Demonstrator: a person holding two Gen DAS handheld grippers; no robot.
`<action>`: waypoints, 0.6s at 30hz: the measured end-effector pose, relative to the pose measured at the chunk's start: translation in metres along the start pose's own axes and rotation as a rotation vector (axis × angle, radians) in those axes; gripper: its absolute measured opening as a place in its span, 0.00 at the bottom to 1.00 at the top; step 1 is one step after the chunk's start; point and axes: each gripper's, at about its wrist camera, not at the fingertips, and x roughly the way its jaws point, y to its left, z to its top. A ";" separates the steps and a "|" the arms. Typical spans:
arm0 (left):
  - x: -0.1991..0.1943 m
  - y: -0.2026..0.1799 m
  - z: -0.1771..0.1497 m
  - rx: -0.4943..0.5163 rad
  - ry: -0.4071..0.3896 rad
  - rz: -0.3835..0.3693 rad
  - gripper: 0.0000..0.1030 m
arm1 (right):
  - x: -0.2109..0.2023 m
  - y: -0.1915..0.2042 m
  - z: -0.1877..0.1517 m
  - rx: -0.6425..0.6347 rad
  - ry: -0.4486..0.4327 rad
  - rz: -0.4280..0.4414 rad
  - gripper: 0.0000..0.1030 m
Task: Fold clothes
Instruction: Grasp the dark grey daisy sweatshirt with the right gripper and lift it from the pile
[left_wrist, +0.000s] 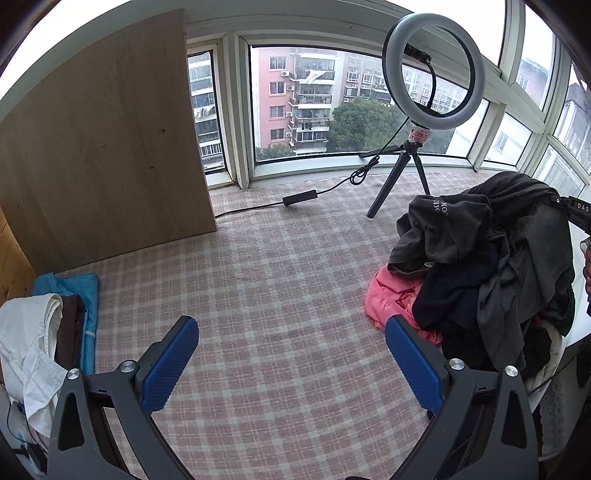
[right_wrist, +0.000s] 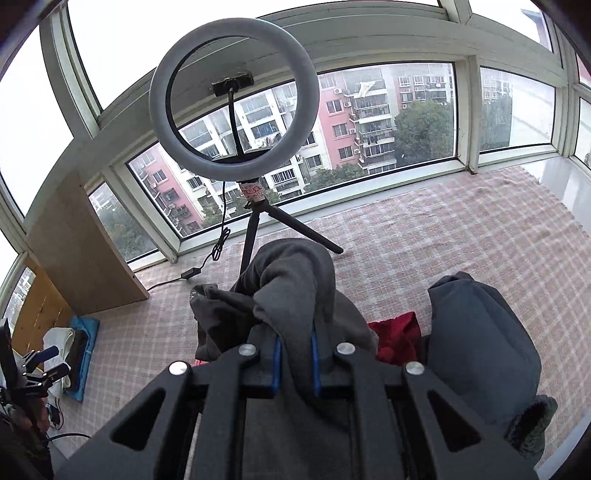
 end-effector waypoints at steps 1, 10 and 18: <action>-0.003 0.003 0.000 -0.005 -0.009 -0.002 0.99 | -0.011 0.013 0.014 -0.023 -0.030 0.021 0.11; -0.047 0.067 -0.010 -0.106 -0.118 0.025 0.99 | -0.127 0.210 0.085 -0.316 -0.258 0.324 0.11; -0.109 0.164 -0.045 -0.251 -0.212 0.129 0.99 | -0.156 0.335 0.064 -0.426 -0.242 0.590 0.11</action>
